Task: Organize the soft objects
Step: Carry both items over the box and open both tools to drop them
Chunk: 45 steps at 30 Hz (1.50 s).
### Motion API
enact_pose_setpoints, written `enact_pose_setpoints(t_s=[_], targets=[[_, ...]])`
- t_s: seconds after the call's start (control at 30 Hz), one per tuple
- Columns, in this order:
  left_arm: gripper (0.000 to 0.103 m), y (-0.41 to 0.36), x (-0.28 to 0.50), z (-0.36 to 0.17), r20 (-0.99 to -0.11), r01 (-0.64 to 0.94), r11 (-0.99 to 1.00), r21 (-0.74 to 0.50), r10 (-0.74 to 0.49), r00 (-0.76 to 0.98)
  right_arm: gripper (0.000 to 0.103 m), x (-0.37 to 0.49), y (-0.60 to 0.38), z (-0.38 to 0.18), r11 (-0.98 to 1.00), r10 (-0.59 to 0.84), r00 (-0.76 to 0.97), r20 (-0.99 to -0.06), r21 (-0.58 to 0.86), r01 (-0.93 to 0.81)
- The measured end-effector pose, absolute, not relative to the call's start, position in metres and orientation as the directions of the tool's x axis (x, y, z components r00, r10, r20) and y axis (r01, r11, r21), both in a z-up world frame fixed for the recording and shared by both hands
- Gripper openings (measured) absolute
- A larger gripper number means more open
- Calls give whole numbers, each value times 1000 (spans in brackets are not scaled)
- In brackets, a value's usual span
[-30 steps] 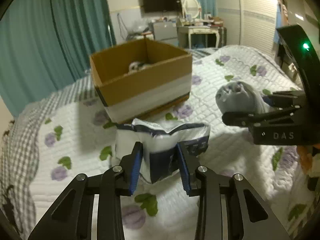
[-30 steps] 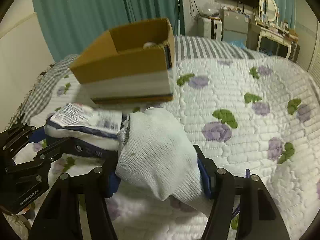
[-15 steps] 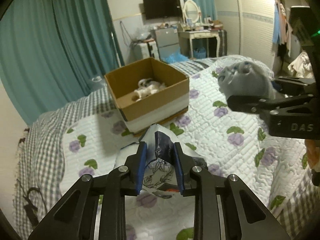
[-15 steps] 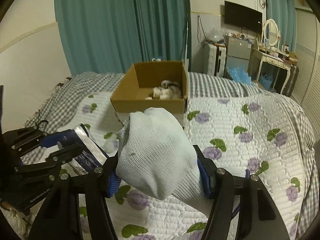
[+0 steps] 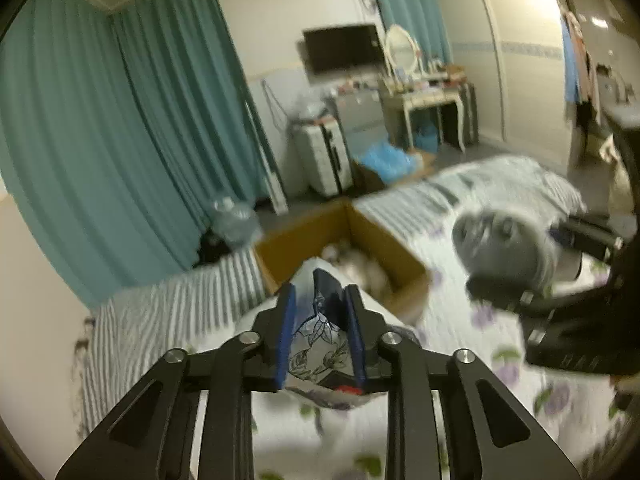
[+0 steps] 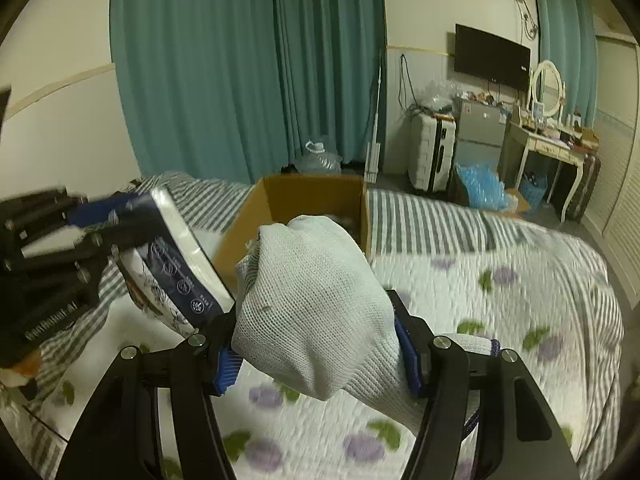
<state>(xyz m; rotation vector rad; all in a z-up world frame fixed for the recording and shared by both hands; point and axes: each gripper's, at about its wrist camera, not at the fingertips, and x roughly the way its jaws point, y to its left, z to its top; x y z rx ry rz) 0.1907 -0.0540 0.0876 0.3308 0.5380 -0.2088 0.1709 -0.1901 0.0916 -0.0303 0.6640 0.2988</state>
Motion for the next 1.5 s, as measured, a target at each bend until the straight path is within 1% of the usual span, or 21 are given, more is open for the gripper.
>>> enact_pose_setpoints(t_s=[0.03, 0.07, 0.1, 0.23, 0.4, 0.47, 0.53, 0.6, 0.67, 0.7, 0.77, 0.83, 0.87, 0.97, 1.0, 1.03, 1.07, 1.17, 1.27, 1.33, 1.5], targets=[[15, -55, 200, 91, -526, 279, 927, 250, -112, 843, 62, 179, -190, 95, 957, 264, 749, -608, 64, -284], [12, -55, 211, 93, -520, 273, 930, 246, -111, 847, 62, 188, -189, 98, 956, 264, 751, -605, 63, -285], [12, -56, 222, 94, -519, 272, 932, 238, -115, 847, 62, 199, -188, 101, 956, 266, 752, -603, 62, -288], [12, -60, 273, 79, -528, 286, 931, 228, -129, 839, 62, 244, -183, 99, 953, 274, 743, -611, 69, -295], [12, -61, 325, 49, -564, 302, 928, 219, -133, 815, 62, 298, -176, 71, 948, 294, 711, -639, 102, -301], [18, -57, 336, 41, -557, 290, 930, 224, -122, 821, 64, 316, -174, 58, 944, 309, 694, -650, 123, -305], [18, -53, 341, 37, -544, 280, 930, 238, -112, 832, 65, 329, -169, 47, 940, 321, 688, -651, 131, -315], [18, -48, 346, 32, -539, 266, 933, 241, -99, 836, 68, 339, -165, 36, 938, 324, 688, -650, 126, -323], [20, -43, 348, 27, -541, 247, 938, 242, -80, 837, 82, 344, -163, 31, 936, 330, 696, -638, 124, -329], [23, -41, 348, 26, -540, 239, 940, 243, -73, 839, 84, 344, -161, 29, 935, 334, 703, -628, 123, -334], [37, -35, 342, 26, -524, 211, 949, 233, -60, 850, 86, 340, -157, 29, 933, 338, 725, -600, 111, -343], [61, -27, 332, 31, -505, 187, 958, 218, -53, 862, 88, 332, -152, 34, 931, 340, 739, -581, 96, -353], [63, -24, 326, 33, -492, 181, 960, 213, -55, 869, 91, 329, -150, 38, 930, 340, 744, -576, 91, -356], [65, -15, 296, 48, -458, 168, 964, 205, -57, 887, 92, 311, -148, 55, 933, 330, 759, -561, 70, -353], [69, -12, 285, 55, -449, 164, 966, 200, -58, 892, 93, 302, -146, 62, 932, 331, 764, -554, 66, -356], [76, -8, 272, 64, -437, 164, 967, 193, -65, 897, 95, 290, -145, 72, 931, 333, 769, -546, 61, -360], [78, -3, 257, 73, -420, 163, 969, 183, -73, 904, 96, 283, -145, 79, 930, 333, 771, -542, 56, -363], [78, 8, 222, 98, -393, 171, 971, 166, -94, 915, 101, 247, -137, 105, 925, 327, 777, -537, 15, -379], [81, 20, 186, 124, -368, 179, 972, 151, -112, 923, 101, 209, -126, 128, 915, 316, 774, -549, -39, -402], [88, 27, 160, 137, -351, 199, 968, 154, -134, 927, 101, 184, -120, 141, 911, 314, 772, -553, -54, -409], [88, 38, 112, 150, -361, 213, 966, 146, -148, 921, 102, 126, -114, 158, 913, 299, 770, -564, -65, -402]])
